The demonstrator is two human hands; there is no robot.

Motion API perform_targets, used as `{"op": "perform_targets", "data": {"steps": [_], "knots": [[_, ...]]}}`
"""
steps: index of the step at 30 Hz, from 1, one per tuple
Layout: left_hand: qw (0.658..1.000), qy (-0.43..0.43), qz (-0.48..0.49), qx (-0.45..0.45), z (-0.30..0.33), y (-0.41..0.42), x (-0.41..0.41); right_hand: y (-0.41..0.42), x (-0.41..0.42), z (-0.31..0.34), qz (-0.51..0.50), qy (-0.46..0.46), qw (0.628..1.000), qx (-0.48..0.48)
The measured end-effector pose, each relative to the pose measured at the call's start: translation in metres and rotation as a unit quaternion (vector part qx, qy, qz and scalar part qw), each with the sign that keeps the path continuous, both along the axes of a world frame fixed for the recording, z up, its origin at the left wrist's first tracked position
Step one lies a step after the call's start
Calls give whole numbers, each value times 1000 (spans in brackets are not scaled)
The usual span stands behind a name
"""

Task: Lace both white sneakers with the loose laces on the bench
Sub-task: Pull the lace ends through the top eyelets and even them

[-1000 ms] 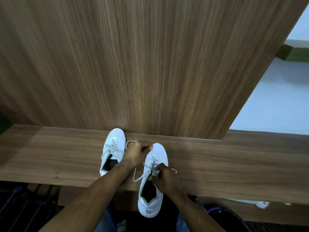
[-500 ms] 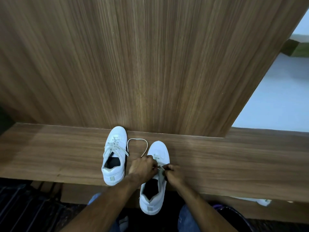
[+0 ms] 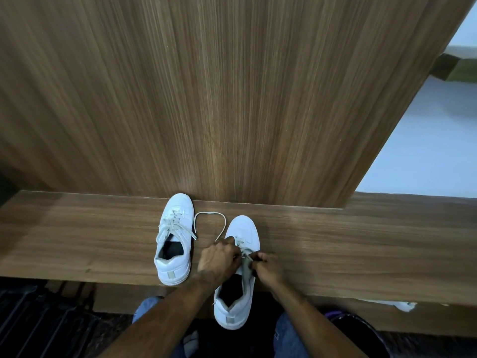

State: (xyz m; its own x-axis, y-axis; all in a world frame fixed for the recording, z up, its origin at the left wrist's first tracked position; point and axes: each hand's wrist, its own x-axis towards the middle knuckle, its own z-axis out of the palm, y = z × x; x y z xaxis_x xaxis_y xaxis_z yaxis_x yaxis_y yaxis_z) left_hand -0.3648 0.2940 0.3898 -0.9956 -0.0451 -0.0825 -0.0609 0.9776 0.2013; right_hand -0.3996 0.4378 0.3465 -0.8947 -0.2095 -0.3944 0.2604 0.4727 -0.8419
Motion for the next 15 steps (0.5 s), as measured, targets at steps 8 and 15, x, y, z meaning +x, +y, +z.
{"op": "perform_targets", "data": {"steps": [8, 15], "knots": [[1000, 3, -3, -10, -1, 8, -3, 2, -2, 4, -22, -51, 996, -65], [998, 16, 41, 37, -3, 6, 6, -1, -16, -7, 50, 19, 997, 48]]}}
